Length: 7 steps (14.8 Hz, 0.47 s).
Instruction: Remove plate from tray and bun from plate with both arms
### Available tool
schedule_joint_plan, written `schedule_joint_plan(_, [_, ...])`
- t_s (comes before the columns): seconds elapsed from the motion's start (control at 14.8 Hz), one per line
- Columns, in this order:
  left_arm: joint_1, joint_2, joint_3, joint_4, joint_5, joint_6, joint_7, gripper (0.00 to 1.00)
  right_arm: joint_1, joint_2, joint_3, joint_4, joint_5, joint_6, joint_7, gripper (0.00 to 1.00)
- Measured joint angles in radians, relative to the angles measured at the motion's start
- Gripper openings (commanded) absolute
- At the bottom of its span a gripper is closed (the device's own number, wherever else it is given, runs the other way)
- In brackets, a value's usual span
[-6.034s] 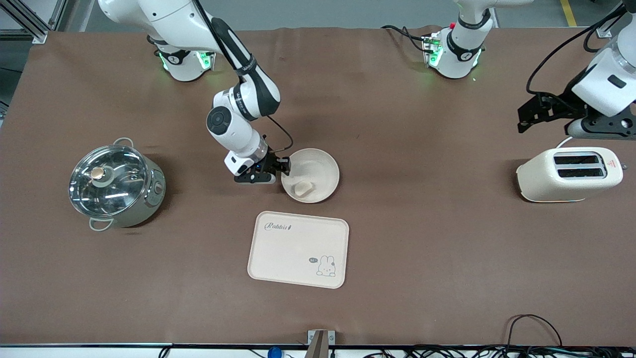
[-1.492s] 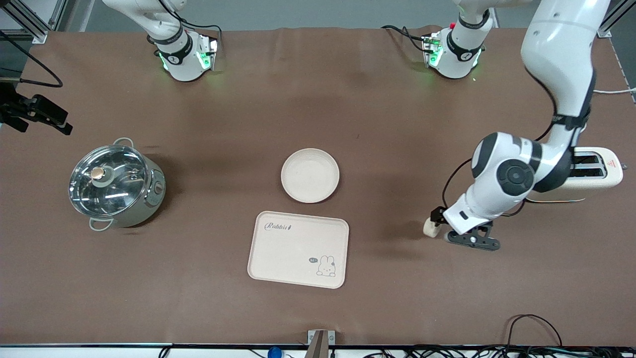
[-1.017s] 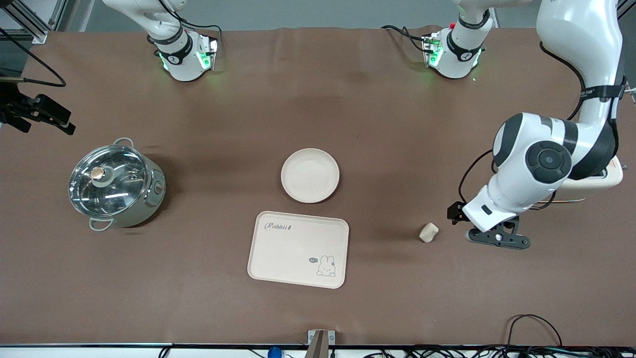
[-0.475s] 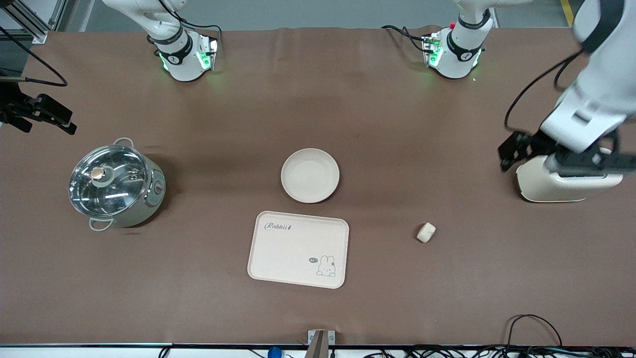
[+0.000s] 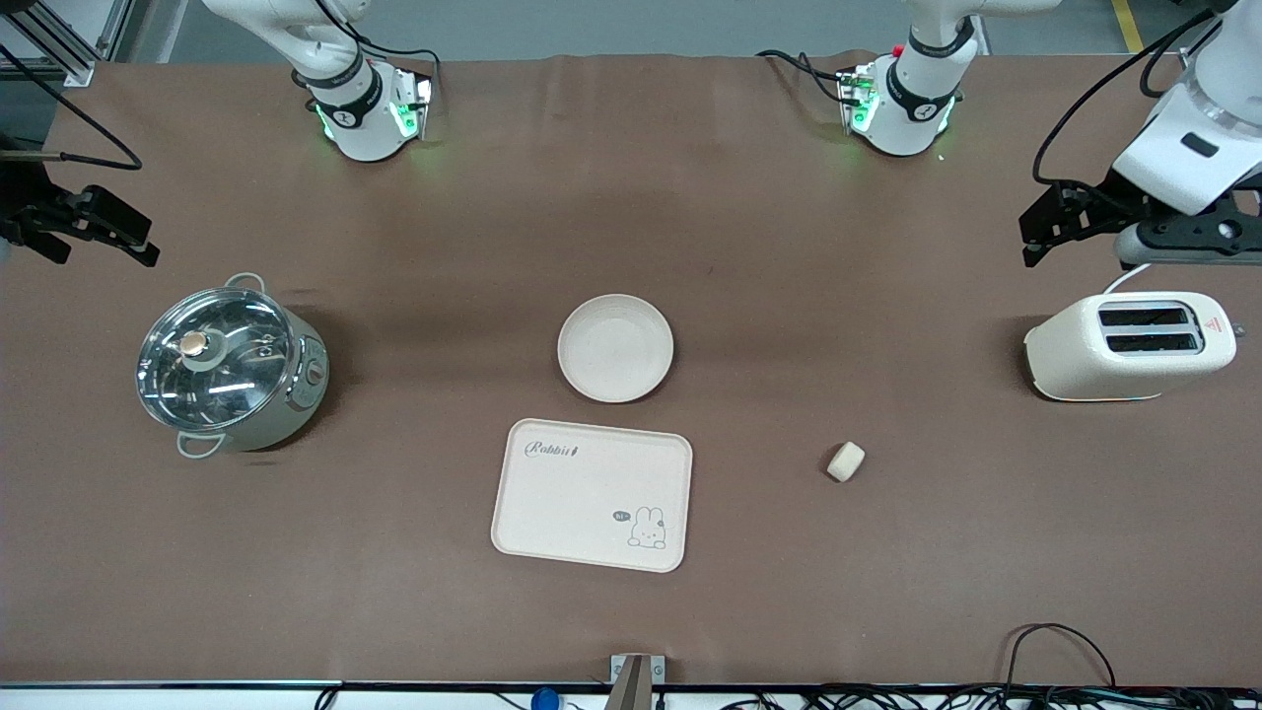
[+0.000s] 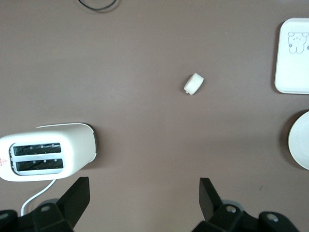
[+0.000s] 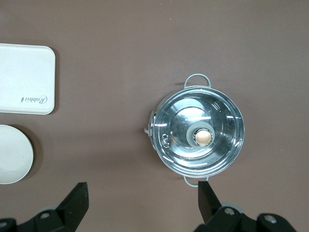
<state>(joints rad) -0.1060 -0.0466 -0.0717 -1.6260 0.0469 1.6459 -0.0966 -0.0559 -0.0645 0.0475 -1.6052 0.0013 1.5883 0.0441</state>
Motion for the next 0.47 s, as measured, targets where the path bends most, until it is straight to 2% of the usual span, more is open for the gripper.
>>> schedule_joint_plan(0.47, [0.004, 0.0, 0.001, 0.003, -0.001, 0.006, -0.001, 1.0, 0.0, 0.0, 0.0, 0.0, 0.0, -0.001, 0.0, 1.0])
